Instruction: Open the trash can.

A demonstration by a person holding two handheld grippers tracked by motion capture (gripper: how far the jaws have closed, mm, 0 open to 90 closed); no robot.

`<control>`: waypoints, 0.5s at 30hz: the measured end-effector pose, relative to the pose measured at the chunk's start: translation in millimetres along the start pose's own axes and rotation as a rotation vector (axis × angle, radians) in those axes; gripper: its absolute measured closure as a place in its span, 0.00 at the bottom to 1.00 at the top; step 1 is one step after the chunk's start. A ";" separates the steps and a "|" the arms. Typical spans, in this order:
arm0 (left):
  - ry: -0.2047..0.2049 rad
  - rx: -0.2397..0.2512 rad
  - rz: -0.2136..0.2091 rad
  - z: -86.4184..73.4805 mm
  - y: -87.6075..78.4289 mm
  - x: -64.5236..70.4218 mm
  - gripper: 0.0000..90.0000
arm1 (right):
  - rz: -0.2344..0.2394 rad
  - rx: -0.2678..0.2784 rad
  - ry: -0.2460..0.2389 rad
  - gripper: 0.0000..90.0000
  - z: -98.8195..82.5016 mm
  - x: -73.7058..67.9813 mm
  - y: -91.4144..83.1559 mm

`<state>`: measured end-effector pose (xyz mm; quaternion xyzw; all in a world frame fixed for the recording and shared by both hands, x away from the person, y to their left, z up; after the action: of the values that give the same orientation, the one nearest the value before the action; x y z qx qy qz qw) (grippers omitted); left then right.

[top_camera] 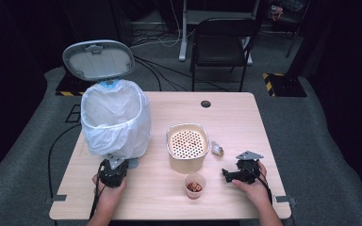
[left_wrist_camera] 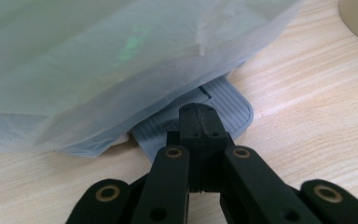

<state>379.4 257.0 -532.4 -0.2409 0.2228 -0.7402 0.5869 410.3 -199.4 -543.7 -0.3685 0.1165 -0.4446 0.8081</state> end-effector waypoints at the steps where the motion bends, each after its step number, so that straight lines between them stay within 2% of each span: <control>1: -0.002 -0.001 -0.001 -0.6 -0.2 0.3 1.00 | -0.001 0.000 0.003 0.00 -0.1 -0.1 -0.1; 3: -0.002 -0.008 -0.004 -0.6 -0.8 -0.6 1.00 | 0.000 -0.001 0.009 0.00 -0.1 -0.7 -0.3; 4: 0.004 0.005 -0.007 -0.1 0.0 -1.5 1.00 | -0.001 -0.002 0.009 0.00 -0.1 -0.7 -0.4; 7: -0.002 0.005 -0.010 -0.1 0.0 -1.7 1.00 | -0.015 0.012 0.026 0.05 -0.4 -0.4 -1.4; 11: 0.004 0.003 -0.006 -0.2 -0.2 -1.3 1.00 | -0.012 0.008 0.026 0.23 0.0 2.2 -7.1; 13: -0.005 0.006 -0.008 -0.2 0.1 -1.2 1.00 | -0.016 0.009 0.016 0.25 0.0 2.9 -7.4; 15: -0.005 -0.002 -0.013 0.1 -0.3 -1.8 1.00 | -0.007 0.006 0.020 0.31 1.8 1.7 -8.9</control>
<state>379.5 258.8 -532.3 -0.2448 0.2208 -0.7431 0.5823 406.6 -202.8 -535.9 -0.3619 0.1221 -0.4514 0.8064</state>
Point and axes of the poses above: each handheld gripper's, and its own axes: y roughly forward along the jaws, z roughly out of its top, x roughly to its right, the point moved 2 cm from there along y, roughly forward along the jaws, and after that the axes turned 11 degrees about -y, right-handed, at the moved point
